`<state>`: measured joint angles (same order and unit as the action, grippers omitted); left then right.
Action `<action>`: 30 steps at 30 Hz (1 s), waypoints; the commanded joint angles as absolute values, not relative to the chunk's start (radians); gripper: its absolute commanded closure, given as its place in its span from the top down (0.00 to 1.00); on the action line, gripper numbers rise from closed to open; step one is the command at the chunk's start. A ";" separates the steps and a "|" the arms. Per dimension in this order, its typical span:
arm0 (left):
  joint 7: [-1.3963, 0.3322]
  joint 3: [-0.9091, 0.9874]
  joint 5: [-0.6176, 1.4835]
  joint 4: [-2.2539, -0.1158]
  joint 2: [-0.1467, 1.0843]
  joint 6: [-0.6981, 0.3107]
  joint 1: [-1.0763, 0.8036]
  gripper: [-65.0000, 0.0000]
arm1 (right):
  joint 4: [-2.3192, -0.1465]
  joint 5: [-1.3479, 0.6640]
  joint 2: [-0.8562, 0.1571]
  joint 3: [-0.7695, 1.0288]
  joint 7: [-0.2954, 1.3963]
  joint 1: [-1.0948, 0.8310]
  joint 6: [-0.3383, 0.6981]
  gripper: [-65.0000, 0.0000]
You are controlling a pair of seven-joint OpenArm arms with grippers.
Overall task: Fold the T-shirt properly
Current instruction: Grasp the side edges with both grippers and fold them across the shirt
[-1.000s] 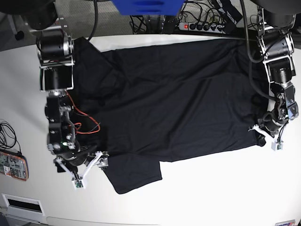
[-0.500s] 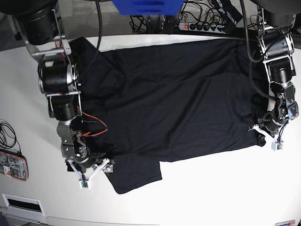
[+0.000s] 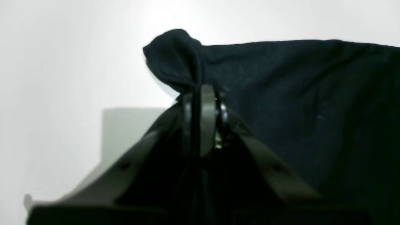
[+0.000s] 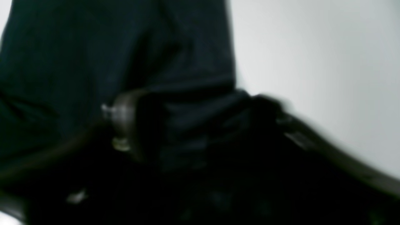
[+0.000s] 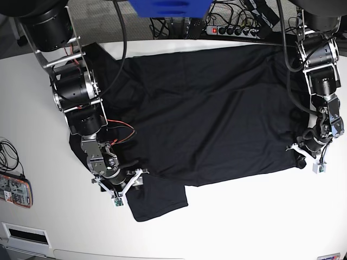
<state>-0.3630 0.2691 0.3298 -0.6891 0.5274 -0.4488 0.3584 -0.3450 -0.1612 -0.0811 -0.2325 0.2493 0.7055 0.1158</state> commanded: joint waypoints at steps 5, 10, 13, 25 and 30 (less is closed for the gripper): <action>-0.400 0.266 0.314 -0.694 0.536 -0.449 0.375 0.00 | -0.354 -0.166 -0.088 -0.226 0.268 0.728 0.114 0.00; -0.400 0.266 0.312 -0.694 0.536 -0.449 0.377 0.00 | -0.450 -0.170 -0.088 -0.226 0.275 0.728 0.113 0.00; -0.400 0.266 0.312 -0.694 0.536 -0.449 0.395 0.00 | -0.493 -0.171 -0.088 -0.225 0.277 0.728 0.113 0.00; -0.400 0.266 0.206 -0.693 0.535 -0.449 0.503 0.00 | -0.493 -0.170 -0.088 -0.170 0.277 0.728 0.108 0.00; -0.400 0.266 0.143 -0.691 0.535 -0.449 0.567 0.00 | -0.492 -0.168 -0.088 -0.114 0.277 0.730 0.108 0.00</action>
